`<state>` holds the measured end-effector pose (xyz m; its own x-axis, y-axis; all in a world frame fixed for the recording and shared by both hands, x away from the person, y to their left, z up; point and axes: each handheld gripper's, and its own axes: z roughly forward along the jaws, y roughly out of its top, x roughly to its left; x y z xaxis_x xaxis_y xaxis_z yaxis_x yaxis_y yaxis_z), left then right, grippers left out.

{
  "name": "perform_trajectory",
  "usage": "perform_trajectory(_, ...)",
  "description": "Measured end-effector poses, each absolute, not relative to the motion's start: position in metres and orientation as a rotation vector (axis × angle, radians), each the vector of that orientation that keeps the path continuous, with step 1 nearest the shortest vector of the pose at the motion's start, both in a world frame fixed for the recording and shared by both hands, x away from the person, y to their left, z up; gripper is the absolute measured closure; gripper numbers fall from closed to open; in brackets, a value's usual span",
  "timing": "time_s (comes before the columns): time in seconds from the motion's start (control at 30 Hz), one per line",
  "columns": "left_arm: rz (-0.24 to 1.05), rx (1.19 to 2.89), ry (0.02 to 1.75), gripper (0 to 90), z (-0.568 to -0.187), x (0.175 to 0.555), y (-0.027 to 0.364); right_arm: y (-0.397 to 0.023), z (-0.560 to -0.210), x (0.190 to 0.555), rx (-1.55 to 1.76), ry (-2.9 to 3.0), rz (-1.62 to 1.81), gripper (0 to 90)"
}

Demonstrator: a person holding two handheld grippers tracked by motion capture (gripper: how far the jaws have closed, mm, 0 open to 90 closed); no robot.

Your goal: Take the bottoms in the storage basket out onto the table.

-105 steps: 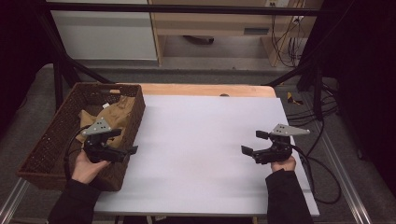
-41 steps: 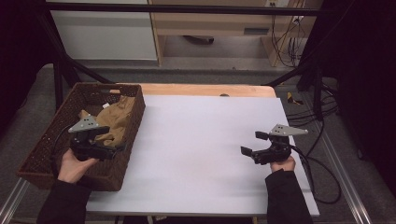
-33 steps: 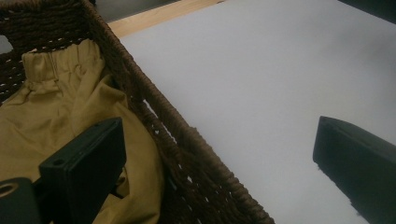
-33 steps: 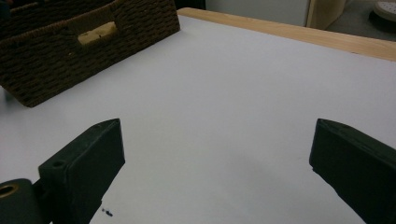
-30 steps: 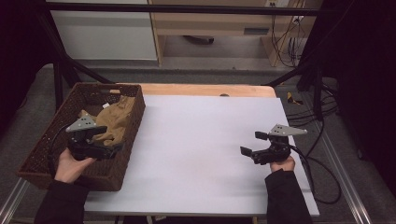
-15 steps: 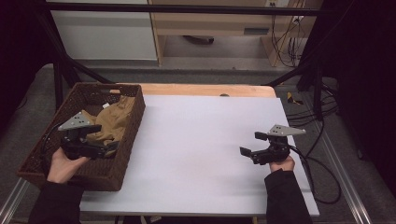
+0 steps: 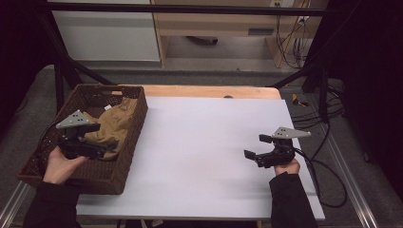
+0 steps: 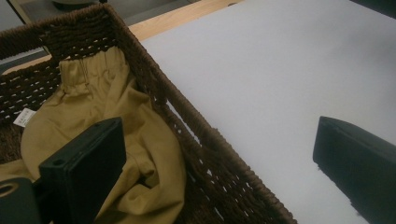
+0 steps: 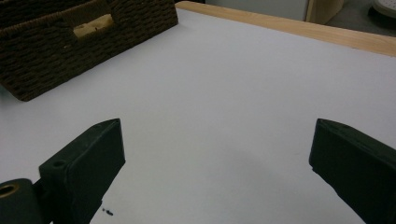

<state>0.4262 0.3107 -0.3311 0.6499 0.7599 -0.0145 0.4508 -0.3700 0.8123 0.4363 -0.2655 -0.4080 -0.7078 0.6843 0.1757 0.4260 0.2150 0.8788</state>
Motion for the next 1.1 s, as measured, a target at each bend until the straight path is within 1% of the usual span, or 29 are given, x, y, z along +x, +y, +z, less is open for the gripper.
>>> perform_trajectory(0.6, 0.506, 2.091, 0.943, 2.2, -0.308, 0.444, 0.307, -0.265, -0.408, 0.436, 1.046, 2.239, 1.497, 4.0)
perform_trajectory(0.83, 0.52, 2.096, 0.956, 2.2, -0.307, 0.456, 0.306, -0.266, -0.408, 0.436, 1.049, 2.241, 1.493, 4.0)
perform_trajectory(1.1, 0.496, 2.11, 1.007, 2.2, -0.315, 0.475, 0.309, -0.265, -0.408, 0.437, 1.051, 2.241, 1.489, 4.0)
